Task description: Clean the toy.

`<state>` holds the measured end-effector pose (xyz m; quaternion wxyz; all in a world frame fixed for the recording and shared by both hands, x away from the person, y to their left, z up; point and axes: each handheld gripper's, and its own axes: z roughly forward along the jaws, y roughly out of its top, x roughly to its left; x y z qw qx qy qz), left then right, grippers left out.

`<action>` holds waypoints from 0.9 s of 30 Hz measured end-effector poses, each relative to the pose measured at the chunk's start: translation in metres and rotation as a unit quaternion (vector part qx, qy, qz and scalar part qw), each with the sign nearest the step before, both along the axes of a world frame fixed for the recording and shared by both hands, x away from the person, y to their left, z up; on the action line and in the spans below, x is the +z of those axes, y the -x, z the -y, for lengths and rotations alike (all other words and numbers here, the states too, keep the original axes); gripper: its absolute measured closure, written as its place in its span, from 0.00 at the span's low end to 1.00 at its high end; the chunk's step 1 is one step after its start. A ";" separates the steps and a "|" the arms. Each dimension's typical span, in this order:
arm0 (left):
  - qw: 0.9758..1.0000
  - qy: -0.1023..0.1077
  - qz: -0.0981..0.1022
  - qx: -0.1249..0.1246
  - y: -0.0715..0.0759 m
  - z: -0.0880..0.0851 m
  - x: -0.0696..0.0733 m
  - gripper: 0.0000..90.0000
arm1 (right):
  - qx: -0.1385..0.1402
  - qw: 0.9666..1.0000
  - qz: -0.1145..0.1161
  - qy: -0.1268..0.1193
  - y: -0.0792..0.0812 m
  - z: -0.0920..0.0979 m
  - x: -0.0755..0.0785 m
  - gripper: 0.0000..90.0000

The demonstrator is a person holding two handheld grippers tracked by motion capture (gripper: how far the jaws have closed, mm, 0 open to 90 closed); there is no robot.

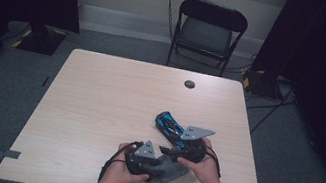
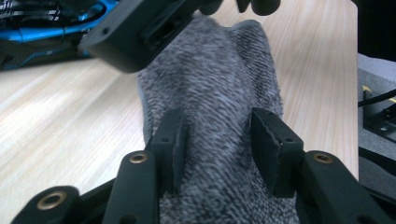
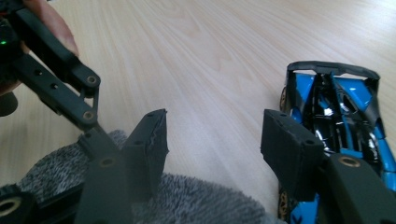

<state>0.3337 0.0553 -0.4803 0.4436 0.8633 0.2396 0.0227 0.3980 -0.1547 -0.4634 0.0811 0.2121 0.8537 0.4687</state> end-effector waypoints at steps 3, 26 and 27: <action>1.000 -0.005 0.014 0.012 0.000 -0.007 0.003 0.54 | 0.001 1.000 -0.002 0.003 0.001 0.000 -0.003 0.46; 0.997 -0.014 0.034 0.068 -0.009 -0.053 -0.001 0.56 | 0.007 1.000 -0.021 0.004 0.010 0.009 -0.013 0.50; 0.997 -0.014 0.035 0.072 -0.011 -0.054 -0.002 0.57 | 0.006 1.000 -0.019 0.004 0.010 0.010 -0.013 0.50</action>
